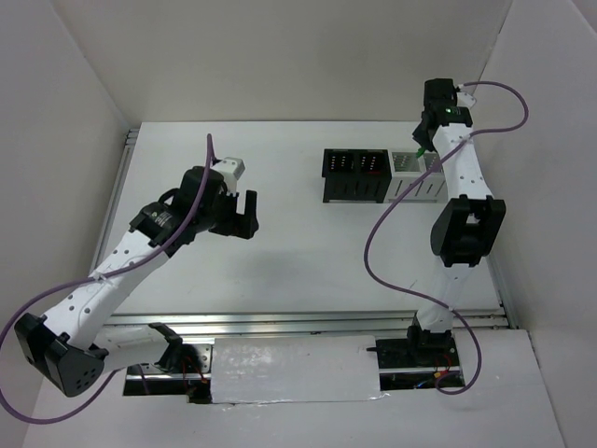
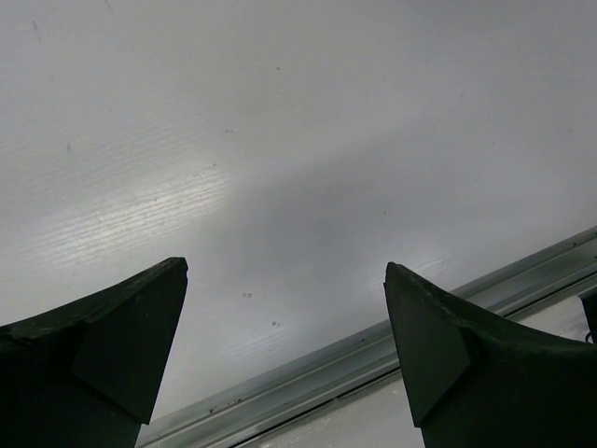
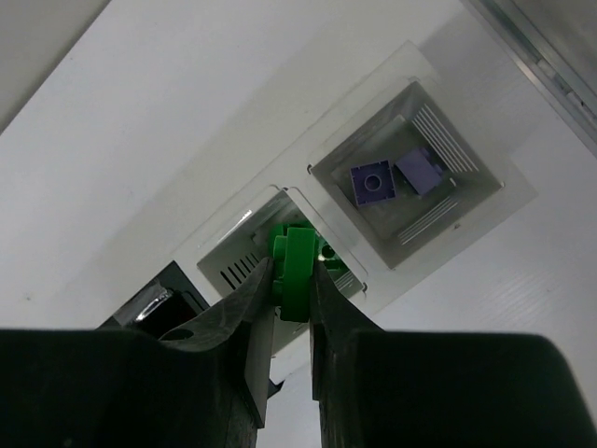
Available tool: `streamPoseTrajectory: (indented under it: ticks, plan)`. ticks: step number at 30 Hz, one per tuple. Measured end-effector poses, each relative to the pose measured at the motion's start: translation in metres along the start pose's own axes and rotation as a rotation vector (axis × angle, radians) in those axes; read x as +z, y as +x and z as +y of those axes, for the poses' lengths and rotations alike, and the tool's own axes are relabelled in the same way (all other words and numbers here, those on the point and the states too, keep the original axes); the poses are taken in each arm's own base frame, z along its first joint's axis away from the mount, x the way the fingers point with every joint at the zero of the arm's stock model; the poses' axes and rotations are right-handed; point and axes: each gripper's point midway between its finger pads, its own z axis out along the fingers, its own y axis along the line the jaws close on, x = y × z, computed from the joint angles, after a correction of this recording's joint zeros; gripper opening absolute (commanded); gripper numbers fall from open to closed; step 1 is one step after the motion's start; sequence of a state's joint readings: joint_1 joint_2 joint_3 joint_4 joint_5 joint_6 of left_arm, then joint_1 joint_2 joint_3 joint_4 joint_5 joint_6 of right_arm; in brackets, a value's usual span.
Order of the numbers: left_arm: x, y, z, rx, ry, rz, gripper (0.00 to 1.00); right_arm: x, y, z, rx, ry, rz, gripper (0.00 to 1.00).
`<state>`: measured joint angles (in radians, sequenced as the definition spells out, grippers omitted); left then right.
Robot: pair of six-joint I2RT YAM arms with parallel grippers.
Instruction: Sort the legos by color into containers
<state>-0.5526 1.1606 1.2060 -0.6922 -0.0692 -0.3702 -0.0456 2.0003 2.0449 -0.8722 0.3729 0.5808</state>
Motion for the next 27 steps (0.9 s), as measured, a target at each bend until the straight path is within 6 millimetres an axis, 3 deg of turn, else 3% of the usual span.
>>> streamPoseTrajectory:
  ticks: [5, 6, 7, 8, 10, 14, 19, 23, 25, 27]
  plan:
    - [-0.001, -0.001, 0.008, -0.013, -0.024, -0.001, 1.00, 0.004, 0.016, -0.003, -0.011, -0.006, 0.042, 0.16]
    - [0.000, 0.000, 0.009, -0.014, -0.026, 0.001, 0.99, 0.005, 0.019, -0.002, -0.015, -0.010, 0.052, 0.29]
    - [0.001, 0.000, 0.010, -0.016, -0.030, 0.005, 0.99, 0.005, 0.022, -0.001, -0.018, -0.016, 0.061, 0.29]
    - [0.003, 0.001, 0.011, -0.017, -0.034, 0.012, 0.99, 0.005, 0.023, 0.000, -0.020, -0.025, 0.067, 0.47]
    - [0.007, 0.002, 0.014, -0.021, -0.042, 0.024, 0.99, 0.004, 0.024, 0.004, -0.026, -0.048, 0.078, 0.58]
    - [0.014, 0.002, 0.022, -0.034, -0.073, 0.043, 1.00, 0.001, 0.028, 0.011, -0.036, -0.088, 0.097, 0.94]
    - [0.017, -0.016, 0.049, -0.090, -0.162, 0.020, 0.99, -0.009, 0.022, 0.018, -0.036, -0.124, 0.090, 0.96]
    - [0.010, -0.031, 0.081, -0.167, -0.283, -0.002, 1.00, -0.041, 0.010, 0.020, -0.061, -0.176, 0.065, 1.00]
    - [0.003, -0.040, 0.096, -0.201, -0.347, -0.023, 0.99, -0.078, 0.005, 0.018, -0.091, -0.229, 0.028, 1.00]
    - [-0.007, -0.047, 0.108, -0.220, -0.405, -0.046, 0.99, -0.129, 0.005, 0.013, -0.117, -0.305, -0.018, 1.00]
